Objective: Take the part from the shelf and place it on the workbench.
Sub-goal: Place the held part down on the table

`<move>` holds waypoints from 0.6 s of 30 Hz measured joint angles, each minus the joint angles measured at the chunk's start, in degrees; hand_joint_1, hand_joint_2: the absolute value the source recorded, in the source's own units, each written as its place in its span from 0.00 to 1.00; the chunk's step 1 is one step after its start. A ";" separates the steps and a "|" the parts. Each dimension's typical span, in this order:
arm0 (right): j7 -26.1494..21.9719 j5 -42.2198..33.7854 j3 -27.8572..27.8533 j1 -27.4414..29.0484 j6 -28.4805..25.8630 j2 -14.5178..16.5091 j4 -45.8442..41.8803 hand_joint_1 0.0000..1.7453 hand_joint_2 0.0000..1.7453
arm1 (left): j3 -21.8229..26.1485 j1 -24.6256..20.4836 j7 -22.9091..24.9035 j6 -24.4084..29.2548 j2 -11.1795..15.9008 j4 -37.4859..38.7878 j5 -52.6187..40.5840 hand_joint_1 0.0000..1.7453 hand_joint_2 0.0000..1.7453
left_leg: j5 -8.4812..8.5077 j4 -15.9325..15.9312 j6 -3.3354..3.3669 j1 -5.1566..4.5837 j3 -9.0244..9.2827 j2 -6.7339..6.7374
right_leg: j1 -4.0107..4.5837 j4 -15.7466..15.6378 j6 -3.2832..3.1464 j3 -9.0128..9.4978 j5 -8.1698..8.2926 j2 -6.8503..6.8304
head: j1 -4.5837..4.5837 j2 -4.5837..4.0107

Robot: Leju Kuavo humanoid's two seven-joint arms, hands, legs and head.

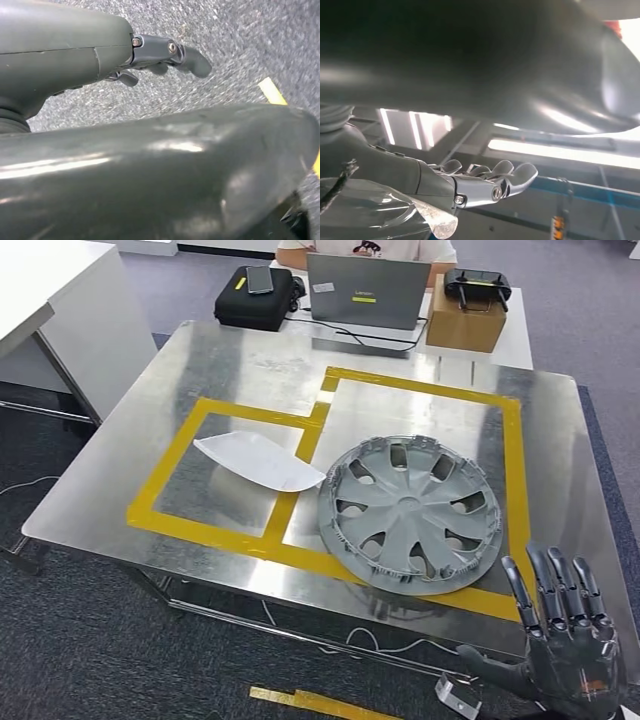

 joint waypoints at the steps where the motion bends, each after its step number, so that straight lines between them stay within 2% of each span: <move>1: 1.50 0.01 0.47 -0.20 0.48 -0.79 0.00 0.00 0.00 | 0.00 0.02 0.02 0.00 -0.02 0.00 -0.13 0.00 0.00 | 0.56 0.25 -0.06 -0.04 -0.96 0.13 | 0.00 0.67 0.08 0.94 0.72 -0.02 | 0.02 0.00; 2: 3.08 0.01 1.03 -0.45 0.96 -1.71 0.00 0.00 0.00 | 0.00 0.01 0.04 0.01 -0.03 0.00 -0.21 0.00 0.00 | 1.06 0.58 -0.17 -0.04 -1.90 0.22 | -0.01 -0.69 0.10 2.86 2.21 -0.09 | 0.02 0.00; 4: 6.04 0.01 2.21 -1.00 1.84 -3.49 0.00 0.00 0.00 | 0.00 -0.06 0.05 0.02 -0.08 0.00 -0.31 0.00 0.00 | 1.79 1.27 -0.43 -0.05 -3.29 0.30 | -0.03 -6.71 0.04 8.02 4.69 -0.30 | 0.02 0.00; 6: 8.93 0.01 3.60 -1.78 2.60 -5.41 -0.04 0.00 0.00 | 0.00 -0.14 0.06 0.06 -0.13 -0.01 -0.42 0.00 0.00 | 2.34 2.09 -0.80 -0.23 -4.18 0.31 | 0.06 -13.46 -0.33 13.11 4.17 -0.55 | 0.01 0.00; 8: 12.35 0.02 5.34 -2.59 3.47 -7.59 -0.14 0.00 0.00 | 0.00 -0.19 0.09 0.19 -0.18 -0.01 -0.63 0.00 0.00 | 3.11 2.62 -1.32 -0.34 -4.74 0.34 | 0.30 -16.99 -1.12 15.14 3.06 -0.63 | 0.07 0.00; 10: 15.78 0.04 7.29 -3.24 4.42 -9.72 -0.19 0.00 0.00 | 0.00 -0.13 0.15 0.31 -0.18 0.02 -0.83 0.00 0.00 | 3.59 2.77 -2.02 -0.18 -5.16 0.25 | 0.35 -17.23 -2.15 14.23 3.57 -0.68 | 0.19 0.00; 11: 17.40 0.06 8.38 -3.68 4.91 -10.83 -0.19 0.00 0.00 | 0.00 -0.04 0.21 0.33 -0.15 0.03 -0.89 0.00 0.00 | 2.50 3.40 -2.46 -0.06 -5.55 0.08 | 0.32 -17.20 -2.70 13.65 4.15 -0.75 | 0.15 0.00; 12: 19.62 0.07 9.64 -4.28 5.55 -11.98 -0.19 0.00 0.00 | 0.00 0.06 0.27 0.33 -0.13 0.05 -0.98 0.00 0.00 | 0.28 5.03 -2.90 0.05 -6.14 -0.09 | 0.22 -17.23 -3.18 12.93 4.87 -0.82 | 0.07 0.00; 13: 22.65 0.09 11.22 -5.16 6.35 -13.39 -0.20 0.00 0.00 | 0.00 0.11 0.32 0.33 -0.11 0.07 -1.10 0.00 0.00 | -2.86 7.77 -3.30 0.22 -6.90 -0.27 | 0.17 -17.23 -3.51 12.12 5.60 -0.84 | -0.04 0.00; 14: 26.41 0.09 13.22 -6.29 7.28 -15.01 -0.20 0.00 0.00 | 0.00 0.14 0.37 0.33 -0.12 0.07 -1.25 0.00 0.00 | -6.04 11.42 -3.60 0.33 -7.67 -0.34 | 0.17 -17.18 -3.69 11.29 6.33 -0.78 | -0.13 0.00; 15: 30.51 0.08 15.60 -7.62 8.20 -16.75 -0.20 0.00 0.00 | -0.01 0.11 0.38 0.33 -0.13 0.07 -1.40 0.00 0.00 | -8.29 15.19 -3.81 0.47 -8.27 -0.36 | 0.17 -17.07 -3.70 10.48 7.06 -0.69 | -0.16 0.00; 16: 34.11 0.09 18.25 -9.00 8.97 -18.57 -0.20 0.00 0.00 | -0.01 0.06 0.39 0.33 -0.14 0.07 -1.51 0.00 0.00 | -9.11 18.03 -3.94 0.60 -8.40 -0.37 | 0.17 -16.90 -3.64 9.61 7.78 -0.60 | -0.15 0.00; 17: 37.22 0.09 20.91 -10.31 9.61 -20.19 -0.20 0.00 0.00 | -0.01 0.00 0.40 0.34 -0.14 0.07 -1.52 0.00 0.00 | -8.57 19.29 -4.01 0.72 -7.80 -0.37 | 0.17 -16.65 -3.52 8.69 8.45 -0.54 | -0.15 0.00; 18: 39.82 0.12 23.46 -11.45 10.15 -21.63 -0.20 0.00 0.00 | 0.03 -0.05 0.40 0.36 -0.14 0.07 -1.37 0.00 0.00 | -7.17 18.59 -3.99 0.81 -6.38 -0.39 | 0.17 -16.36 -3.37 7.78 9.02 -0.52 | -0.16 0.00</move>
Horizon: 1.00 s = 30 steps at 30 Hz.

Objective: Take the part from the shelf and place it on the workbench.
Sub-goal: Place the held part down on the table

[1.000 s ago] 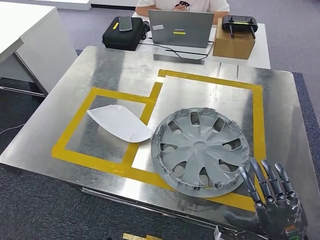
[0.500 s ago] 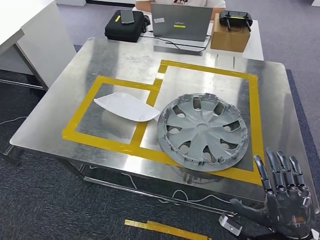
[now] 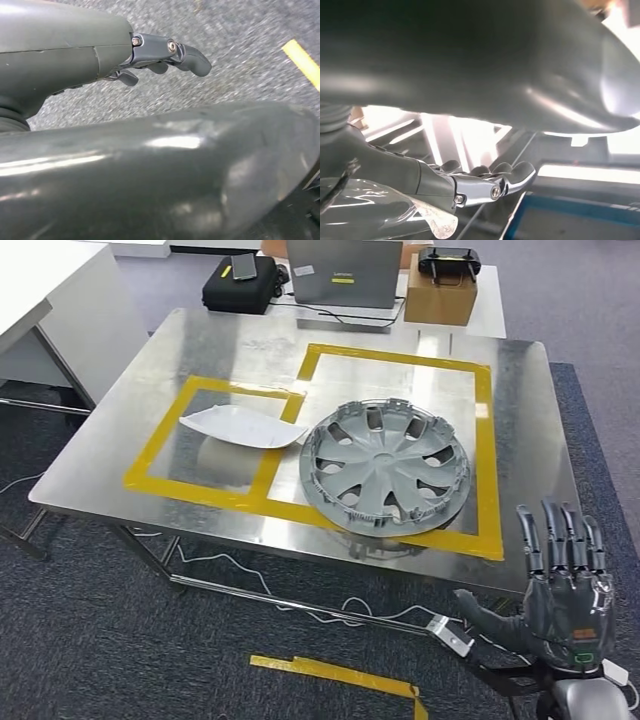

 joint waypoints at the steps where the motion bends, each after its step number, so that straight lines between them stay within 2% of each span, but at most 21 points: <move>1: 2.31 0.02 2.47 -1.11 0.44 -1.36 0.00 0.00 0.00 | 0.09 -0.03 -0.01 0.02 0.00 0.00 0.31 0.00 0.00 | 1.63 -2.91 0.14 0.06 2.49 -0.02 | -0.01 0.32 0.19 -0.93 0.51 0.02 | -0.02 0.00; 3: 6.46 0.06 6.85 -3.14 1.08 -3.84 -0.03 0.00 0.00 | 0.42 -0.08 -0.12 0.05 0.07 0.00 1.03 0.00 0.00 | 2.79 -11.55 0.79 0.00 8.59 -0.23 | 0.06 0.88 0.70 -2.26 1.33 -0.03 | -0.01 0.00; 4: 8.37 0.06 8.85 -4.10 1.35 -4.98 -0.08 0.00 0.00 | 0.60 -0.10 -0.22 0.03 0.11 0.00 1.30 0.00 0.00 | 2.57 -15.18 1.19 -0.09 10.80 -0.34 | 0.11 1.05 1.04 -2.72 1.79 -0.09 | 0.02 0.00; 5: 10.07 0.07 10.67 -4.90 1.62 -5.96 -0.12 0.00 0.00 | 0.79 -0.09 -0.35 0.00 0.16 0.00 1.45 0.00 0.00 | 2.20 -17.18 1.57 -0.22 11.83 -0.44 | 0.11 1.07 1.42 -3.01 2.28 -0.16 | 0.04 0.00; 7: 12.44 0.07 13.84 -6.08 2.00 -7.60 -0.19 0.00 0.00 | 1.13 0.03 -0.50 -0.05 0.14 0.01 1.62 0.00 0.00 | 2.63 -18.18 2.37 -0.32 11.46 -0.36 | -0.03 0.89 2.25 -3.46 3.15 -0.23 | 0.03 0.00; 8: 12.98 0.07 15.12 -6.46 2.09 -8.28 -0.20 0.00 0.00 | 1.28 0.07 -0.52 -0.06 0.14 0.02 1.63 0.00 0.00 | 3.26 -18.32 2.87 -0.30 10.88 -0.22 | -0.12 1.24 2.54 -3.98 2.52 -0.18 | 0.05 0.00; 10: 13.36 0.07 16.92 -7.00 2.17 -9.35 -0.22 0.00 0.00 | 1.49 0.10 -0.52 -0.07 0.16 0.04 1.63 0.00 0.00 | 4.70 -18.63 3.72 -0.22 9.39 0.09 | -0.23 5.04 2.90 -5.78 -1.77 -0.07 | 0.18 0.00; 12: 13.48 0.07 18.12 -7.34 2.22 -10.01 -0.22 0.00 0.00 | 1.60 0.08 -0.52 -0.08 0.20 0.04 1.65 0.00 0.00 | 5.97 -18.51 4.10 -0.50 7.66 0.23 | -0.22 12.59 3.13 -7.80 -7.25 -0.03 | 0.28 0.00; 13: 13.51 0.07 18.59 -7.45 2.22 -10.26 -0.22 0.00 0.00 | 1.61 0.11 -0.52 -0.09 0.18 0.04 1.64 0.00 0.00 | 6.58 -18.40 4.15 -0.63 6.79 0.29 | -0.21 15.96 3.20 -8.28 -8.47 -0.02 | 0.28 0.00; 14: 13.52 0.07 19.01 -7.53 2.22 -10.48 -0.22 0.00 0.00 | 1.61 0.13 -0.52 -0.09 0.17 0.04 1.64 0.00 0.00 | 7.15 -18.24 4.15 -0.75 5.89 0.34 | -0.20 17.76 3.22 -7.99 -8.27 -0.02 | 0.27 0.00; 15: 13.53 0.07 19.36 -7.64 2.22 -10.67 -0.22 0.00 0.00 | 1.61 0.15 -0.52 -0.09 0.16 0.04 1.64 0.00 0.00 | 7.67 -18.01 4.09 -0.83 5.00 0.37 | -0.19 17.53 3.18 -6.73 -6.97 -0.02 | 0.28 0.00; 16: 13.57 0.07 19.66 -7.79 2.23 -10.85 -0.22 0.00 0.00 | 1.61 0.15 -0.53 -0.09 0.15 0.04 1.64 0.00 0.00 | 8.14 -17.75 3.98 -0.87 4.15 0.39 | -0.19 15.23 3.10 -4.45 -5.25 -0.03 | 0.27 0.00; 17: 13.87 0.07 19.95 -7.98 2.26 -11.01 -0.22 0.00 0.00 | 1.61 0.15 -0.53 -0.09 0.15 0.04 1.64 0.00 0.00 | 8.56 -17.42 3.81 -0.90 3.44 0.38 | -0.19 11.32 2.99 -1.33 -4.03 -0.05 | 0.30 0.00; 19: 15.34 0.06 20.76 -8.54 2.56 -11.30 -0.22 0.00 0.00 | 1.62 0.13 -0.53 -0.07 0.14 0.04 1.63 0.00 0.00 | 9.29 -16.61 3.33 -1.06 2.33 0.38 | -0.06 2.79 2.71 4.64 -4.05 -0.05 | 0.31 0.00; 20: 16.14 0.06 21.26 -8.66 2.74 -11.40 -0.22 0.00 0.00 | 1.64 0.13 -0.51 -0.05 0.14 0.04 1.63 0.00 0.00 | 9.71 -16.34 3.08 -1.12 1.97 0.39 | 0.05 0.20 2.53 6.20 -4.67 -0.02 | 0.31 0.00; 22: 16.80 0.06 22.04 -7.82 2.88 -11.43 -0.18 0.00 0.00 | 1.73 0.24 -0.46 -0.01 0.19 0.07 1.61 0.00 0.00 | 10.55 -16.26 2.59 -1.15 1.44 0.33 | 0.12 -1.18 1.94 6.19 -4.93 -0.08 | 0.35 0.00; 24: 16.85 0.06 22.00 -5.61 2.43 -11.14 -0.02 0.00 0.00 | 1.95 0.42 -0.37 0.05 0.27 0.11 1.59 0.00 0.00 | 8.86 -15.13 1.92 -1.06 0.72 0.10 | -0.09 -1.12 1.11 5.38 -4.14 -0.30 | 0.30 0.00; 27: 16.85 -0.13 19.81 0.16 0.60 -8.88 0.75 0.00 0.00 | 2.52 0.66 -0.16 0.17 0.24 0.14 1.55 0.00 0.00 | 0.77 -5.83 0.84 -0.62 -1.48 -0.06 | -0.17 -0.78 0.14 4.10 -2.92 -0.81 | -0.01 0.00; 28: 16.84 -0.63 18.56 2.50 -0.25 -7.60 1.35 0.00 0.00 | 2.75 0.70 -0.04 0.21 0.21 0.14 1.55 0.00 0.00 | -0.90 -2.30 0.66 -0.50 -1.95 -0.06 | -0.13 -0.51 0.11 3.46 -2.63 -0.97 | -0.04 0.00; 29: 16.81 -1.44 17.20 4.75 -1.14 -6.28 2.12 0.00 0.00 | 2.95 0.74 0.09 0.26 0.18 0.15 1.53 0.00 0.00 | -1.28 -0.22 0.61 -0.44 -1.76 -0.06 | -0.09 -0.16 0.13 2.80 -2.41 -1.07 | -0.04 0.00; 30: 16.70 -2.76 15.66 6.93 -2.09 -4.90 3.11 0.00 0.00 | 3.10 0.78 0.26 0.29 0.16 0.15 1.37 0.00 0.00 | -0.53 -0.22 0.69 -0.42 -0.63 -0.08 | -0.05 0.26 0.16 2.12 -2.24 -1.09 | -0.06 0.00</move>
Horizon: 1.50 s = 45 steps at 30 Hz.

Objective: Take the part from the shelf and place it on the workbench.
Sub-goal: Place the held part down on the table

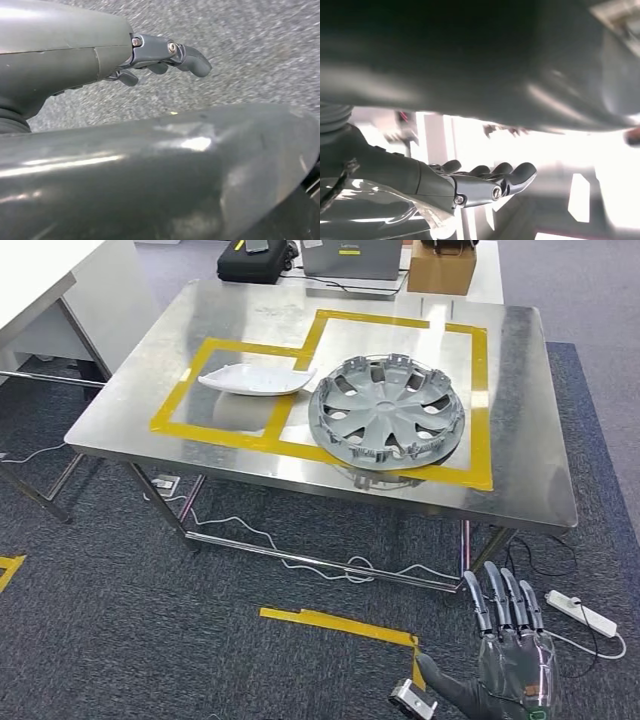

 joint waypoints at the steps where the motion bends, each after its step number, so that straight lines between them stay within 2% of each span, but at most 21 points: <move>1: -0.31 -1.89 -1.76 2.05 -1.02 1.44 1.23 0.00 0.00 | 0.10 0.04 0.20 0.09 -0.02 0.00 -0.30 0.00 0.00 | 1.44 -2.17 0.25 -0.02 2.10 -0.06 | 0.06 0.42 0.04 -0.58 0.11 0.02 | -0.02 0.00; 4: -3.92 -9.91 -7.72 6.80 -3.69 6.32 6.27 0.00 0.00 | 0.17 0.01 1.11 0.91 -0.38 -0.01 -1.64 0.00 0.00 | 3.80 -13.07 1.70 -0.28 9.46 -0.71 | 0.23 1.23 0.46 -1.57 0.53 0.15 | 0.02 0.00; 8: -17.62 -18.97 -18.51 10.52 -4.45 15.54 16.01 0.00 0.00 | 0.19 -0.15 2.96 1.98 -2.09 -0.42 -2.46 0.00 0.00 | 4.39 -16.91 2.57 -0.57 10.60 -0.79 | -0.01 1.17 2.00 -2.37 1.54 0.27 | -0.03 0.00; 10: -23.96 -19.31 -24.70 11.45 -4.27 20.44 20.74 0.00 0.00 | 0.19 -0.28 3.57 1.91 -3.07 -0.94 -2.67 0.00 0.00 | 5.39 -18.02 3.17 -0.32 9.90 -0.54 | -0.01 3.30 2.34 -3.75 -1.29 0.62 | 0.12 0.00; 12: -27.94 -18.41 -30.35 11.81 -2.99 24.68 24.17 0.00 0.00 | 0.21 -0.38 3.81 1.76 -3.69 -1.33 -2.74 0.00 0.00 | 6.37 -18.24 3.45 -0.23 8.60 -0.32 | -0.08 9.78 2.55 -6.05 -6.73 0.96 | 0.36 0.00; 14: -31.81 -17.83 -36.30 11.58 0.45 29.17 27.25 0.00 0.00 | 0.32 -0.40 3.85 1.70 -3.94 -1.46 -2.73 0.00 0.00 | 7.42 -18.03 3.39 -0.31 7.07 0.02 | -0.10 16.34 2.82 -7.24 -9.11 1.04 | 0.43 0.00; 16: -36.24 -17.14 -43.18 10.63 3.60 33.97 30.78 0.00 0.00 | 0.52 -0.47 3.81 1.68 -4.05 -1.47 -2.72 0.00 0.00 | 8.46 -17.67 3.18 -0.34 5.46 0.32 | -0.16 16.67 2.95 -5.48 -6.21 1.03 | 0.43 0.00; 18: -39.85 -15.86 -49.91 9.37 4.49 38.05 33.97 0.00 0.00 | 0.80 -0.56 3.74 1.66 -4.24 -1.55 -2.74 0.00 0.00 | 9.37 -16.92 2.73 -0.40 3.81 0.41 | -0.21 9.54 2.95 0.04 -3.10 1.00 | 0.45 0.00; 21: -43.29 -13.12 -57.59 7.56 5.28 42.56 36.80 0.00 0.00 | 1.13 -0.67 3.66 1.65 -4.39 -1.80 -2.81 0.00 0.00 | 10.70 -15.87 1.80 -0.56 2.40 0.50 | 0.06 -1.09 2.07 6.66 -4.28 1.13 | 0.43 0.00; 24: -44.85 -11.42 -63.51 6.60 6.13 45.98 38.42 0.00 0.00 | 1.33 -0.67 3.65 1.64 -4.37 -1.84 -2.84 0.00 0.00 | 10.64 -15.39 0.81 -0.31 1.73 0.39 | 0.12 -1.49 0.40 5.41 -3.56 0.86 | 0.49 0.00; 26: -45.12 -11.12 -66.08 6.24 6.27 47.58 39.05 0.00 0.00 | 1.38 -0.51 3.65 1.63 -4.36 -1.85 -2.84 0.00 0.00 | 5.56 -11.73 0.05 -0.05 0.77 0.21 | 0.04 -1.34 -0.58 3.83 -2.19 0.62 | 0.27 0.00; 28: -45.28 -11.01 -67.74 5.94 6.28 48.66 39.43 0.00 0.00 | 1.39 -0.49 3.65 1.63 -4.35 -1.86 -2.84 0.00 0.00 | -0.44 -4.47 -0.50 0.16 -0.14 0.16 | 0.18 -1.06 -0.93 2.01 -0.77 0.59 | 0.01 0.00; 29: -45.29 -10.99 -68.35 5.81 6.28 49.05 39.63 0.00 0.00 | 1.39 -0.53 3.65 1.63 -4.34 -1.86 -2.85 0.00 0.00 | -1.55 -1.23 -0.61 0.22 -0.19 0.15 | 0.26 -0.78 -0.94 1.08 -0.11 0.56 | 0.00 0.00; 31: -45.30 -10.99 -69.33 5.54 6.28 49.63 39.97 0.00 0.00 | 1.39 -0.57 3.65 1.63 -4.33 -1.87 -2.87 0.00 0.00 | 0.34 0.79 -0.46 0.24 1.62 0.12 | 0.44 0.10 -0.89 -1.01 1.11 0.51 | 0.01 0.00; 33: -45.30 -11.14 -69.99 5.30 6.41 50.10 40.24 0.00 0.00 | 1.39 -0.61 3.65 1.63 -4.31 -1.97 -2.89 0.00 0.00 | 3.16 -4.92 0.29 0.09 6.84 -0.02 | 0.61 0.99 -0.77 -3.03 2.19 0.61 | 0.00 0.00; 35: -45.00 -12.70 -70.70 4.86 7.84 50.55 40.75 0.00 0.00 | 1.42 -0.74 3.59 1.63 -4.26 -2.16 -2.90 0.00 0.00 | 2.61 -14.01 1.32 -0.23 12.97 -0.27 | 0.81 1.53 -0.36 -4.32 3.27 0.72 | 0.03 0.00; 36: -44.73 -14.12 -71.22 4.49 9.10 50.72 41.28 0.00 0.00 | 1.43 -0.84 3.52 1.62 -4.25 -2.24 -2.91 0.00 0.00 | 1.87 -16.98 1.69 -0.42 14.69 -0.38 | 0.78 1.61 -0.02 -4.72 3.86 0.70 | 0.04 0.00; 38: -44.09 -17.56 -72.68 3.49 11.94 50.93 43.13 0.00 0.00 | 1.49 -0.93 3.37 1.44 -4.28 -2.27 -2.97 0.00 0.00 | 2.02 -18.80 2.12 -0.53 14.82 -0.30 | 0.67 1.51 0.79 -5.35 4.98 0.65 | 0.03 0.00; 40: -43.28 -21.11 -74.74 2.14 14.68 51.01 45.92 0.00 0.00 | 1.60 -0.92 3.26 1.12 -4.28 -2.28 -3.16 0.00 0.00 | 3.62 -19.09 2.82 -0.37 13.31 0.03 | 0.52 2.49 1.35 -6.28 3.18 0.85 | -0.01 0.00; 43: -41.89 -25.25 -78.75 -0.67 17.99 51.11 51.26 0.00 0.00 | 1.70 -0.92 3.20 1.20 -4.48 -2.32 -3.45 0.00 0.00 | 6.18 -19.20 3.43 -0.40 10.28 0.51 | 0.30 10.58 2.03 -8.21 -5.56 1.07 | 0.27 0.00; 45: -41.48 -26.92 -81.53 -2.61 19.37 51.12 55.00 0.00 0.00 | 1.77 -0.98 3.45 1.92 -4.95 -2.32 -3.44 0.00 0.00 | 7.81 -18.88 3.31 -0.50 8.07 0.79 | 0.26 16.26 2.45 -8.17 -6.52 1.06 | 0.27 0.00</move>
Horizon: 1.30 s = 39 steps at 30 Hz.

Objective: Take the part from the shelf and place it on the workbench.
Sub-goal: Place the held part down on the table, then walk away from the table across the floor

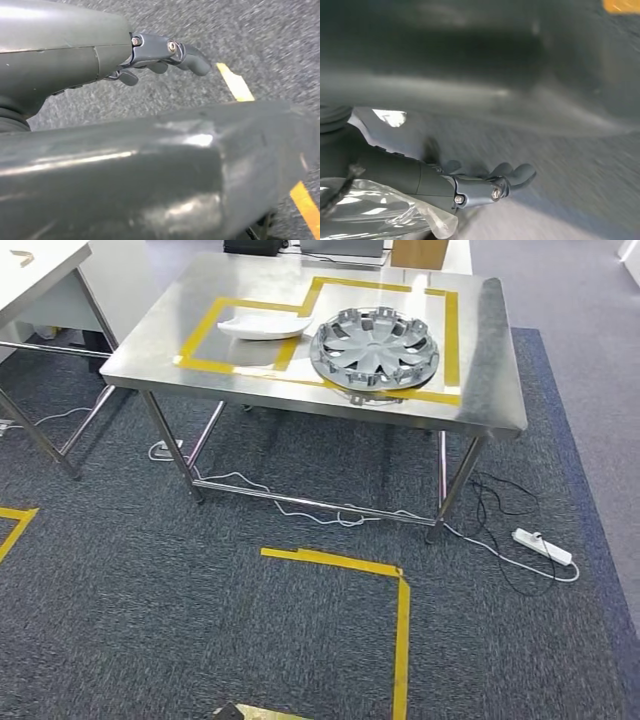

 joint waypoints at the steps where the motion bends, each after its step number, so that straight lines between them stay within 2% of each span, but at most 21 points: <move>1: -0.01 -0.59 -1.33 -0.82 0.54 0.00 1.65 0.00 0.00 | 0.04 -0.06 0.17 0.44 -0.34 0.00 0.02 0.00 0.00 | 0.77 0.38 -0.11 0.00 -1.29 0.08 | -0.01 0.82 0.13 0.97 1.84 -0.01 | 0.01 0.00; 3: -0.25 -1.25 -3.65 -2.02 1.25 -0.01 4.29 0.00 0.00 | 0.09 -0.16 0.39 0.98 -1.09 -0.02 0.02 0.00 0.00 | 2.07 1.61 -0.51 0.07 -3.92 0.06 | -0.16 -3.17 0.35 5.71 5.47 0.02 | 0.02 0.00; 5: -0.49 -1.39 -5.07 -2.98 1.47 -0.02 6.00 0.00 0.00 | 0.13 -0.21 0.45 1.15 -1.56 -0.12 -0.02 0.00 0.00 | 3.07 3.01 -1.06 -0.05 -5.78 -0.06 | -0.19 -12.11 0.05 12.20 4.10 0.10 | 0.03 0.00; 7: -0.71 -1.38 -6.02 -3.57 1.61 -0.02 7.30 0.00 0.00 | 0.22 -0.24 0.49 1.19 -1.73 -0.22 -0.04 0.00 0.00 | 4.19 3.57 -1.56 -0.16 -6.51 -0.13 | 0.06 -17.10 -0.98 14.84 1.91 0.08 | -0.07 0.00; 9: -0.79 -1.36 -6.91 -3.88 1.72 0.01 8.40 0.00 0.00 | 0.38 -0.09 0.49 1.18 -1.80 -0.22 -0.05 0.00 0.00 | 4.83 3.58 -2.08 0.00 -6.99 -0.22 | 0.12 -17.00 -2.23 13.64 2.60 -0.20 | -0.11 0.00; 10: -0.86 -1.54 -7.31 -4.04 1.91 0.03 8.84 0.00 0.00 | 0.46 0.07 0.50 1.18 -1.82 -0.22 -0.04 0.00 0.00 | 3.55 4.20 -2.43 0.11 -7.39 -0.32 | 0.09 -16.88 -2.79 12.83 3.31 -0.35 | -0.15 0.00; 12: -1.50 -3.02 -8.33 -4.53 3.03 0.04 9.53 0.00 0.00 | 0.64 0.34 0.52 1.43 -1.86 -0.22 0.07 0.00 0.00 | -2.38 8.31 -3.16 0.33 -8.29 -0.52 | 0.00 -16.82 -3.51 10.93 4.98 -0.55 | -0.35 0.00; 14: -2.38 -5.22 -9.85 -5.14 4.76 0.04 9.98 0.00 0.00 | 0.85 0.43 0.40 1.95 -1.98 -0.22 0.27 0.00 0.00 | -8.10 15.59 -3.62 0.50 -8.81 -0.58 | 0.06 -16.68 -3.65 9.07 6.57 -0.63 | -0.48 0.00; 16: -2.73 -6.53 -11.60 -5.79 6.03 0.02 10.42 0.00 0.00 | 0.98 0.45 0.11 2.37 -2.14 -0.22 0.49 0.00 0.00 | -8.34 20.04 -3.70 0.60 -7.89 -0.60 | 0.11 -16.26 -3.55 7.15 8.01 -0.85 | -0.47 0.00; 17: -2.78 -6.93 -12.40 -6.06 6.47 0.01 10.62 0.00 0.00 | 1.01 0.47 -0.02 2.48 -2.21 -0.22 0.57 0.00 0.00 | -6.74 19.69 -3.61 0.62 -6.43 -0.61 | 0.13 -15.92 -3.45 6.10 8.65 -0.95 | -0.46 0.00; 19: -2.84 -7.74 -14.04 -6.67 7.20 0.00 11.06 0.00 0.00 | 1.13 0.47 -0.21 2.66 -2.29 -0.22 0.69 0.00 0.00 | -4.11 13.72 -3.16 0.61 -0.95 -0.70 | 0.15 -15.16 -3.08 3.99 9.81 -0.97 | -0.48 0.00; 21: -2.94 -8.39 -15.60 -7.27 7.73 -0.01 11.44 0.00 0.00 | 1.33 0.38 -0.37 2.81 -2.44 -0.22 0.76 0.00 0.00 | -5.04 5.14 -2.50 0.44 4.97 -0.84 | 0.26 -14.62 -2.46 2.83 10.84 -0.93 | -0.48 0.00; 22: -3.04 -8.61 -16.32 -7.54 7.96 -0.02 11.58 0.00 0.00 | 1.44 0.33 -0.45 2.89 -2.54 -0.22 0.78 0.00 0.00 | -6.04 2.33 -2.22 0.31 6.56 -0.90 | 0.27 -14.50 -2.10 2.49 11.41 -0.97 | -0.49 0.00; 24: -3.29 -8.95 -17.78 -7.98 8.39 -0.10 11.82 0.00 0.00 | 1.69 0.40 -0.60 2.98 -2.73 -0.20 0.82 0.00 0.00 | -6.18 0.67 -1.58 0.21 6.41 -0.83 | 0.17 -14.45 -1.38 1.80 12.56 -1.04 | -0.50 0.00; 26: -3.60 -9.23 -19.29 -8.38 8.78 -0.21 12.07 0.00 0.00 | 2.06 0.60 -0.71 2.98 -2.85 -0.17 0.97 0.00 0.00 | -4.83 0.61 -0.71 0.25 4.84 -0.57 | 0.00 -13.12 -0.86 0.73 10.59 -0.81 | -0.49 0.00; 29: -4.08 -9.28 -21.41 -8.94 9.43 -0.26 12.36 0.00 0.00 | 2.47 0.70 -0.98 2.99 -2.98 -0.17 1.20 0.00 0.00 | -2.42 0.69 0.12 0.00 1.89 -0.33 | -0.05 -4.13 -0.44 -1.31 1.57 -0.26 | -0.23 0.00; 30: -4.26 -9.13 -21.98 -9.21 9.62 -0.26 12.44 0.00 0.00 | 2.57 0.69 -1.07 2.99 -3.00 -0.17 1.22 0.00 0.00 | -1.60 0.82 0.15 -0.14 0.78 -0.26 | -0.02 -0.77 -0.37 -1.52 0.30 -0.17 | -0.19 0.00; 32: -4.65 -8.70 -23.03 -9.77 9.94 -0.26 12.60 0.00 0.00 | 2.79 0.67 -1.22 2.99 -3.02 -0.17 1.27 0.00 0.00 | -0.06 1.30 0.11 -0.33 -1.59 -0.08 | 0.03 2.00 -0.41 0.01 2.41 -0.10 | -0.18 0.00; 34: -4.99 -8.27 -23.93 -10.26 10.29 -0.26 12.72 0.00 0.00 | 3.04 0.63 -1.37 2.99 -3.04 -0.17 1.30 0.00 0.00 | 1.28 2.12 -0.12 -0.40 -3.85 -0.05 | 0.07 -2.67 -0.74 5.30 5.49 -0.10 | -0.17 0.00; 37: -5.65 -7.40 -25.04 -11.30 10.66 -0.26 12.86 0.00 0.00 | 3.55 0.53 -1.69 3.00 -3.08 -0.18 1.31 0.00 0.00 | 3.00 3.27 -0.82 -0.59 -5.66 -0.09 | 0.29 -15.65 -1.50 14.40 2.64 -0.03 | -0.20 0.00; 39: -5.97 -6.69 -26.01 -11.76 10.78 -0.21 12.99 0.00 0.00 | 3.85 0.55 -1.80 3.00 -3.05 -0.16 1.34 0.00 0.00 | 4.21 3.24 -1.37 -0.54 -6.08 -0.05 | 0.39 -17.91 -2.28 14.84 2.03 -0.06 | -0.19 0.00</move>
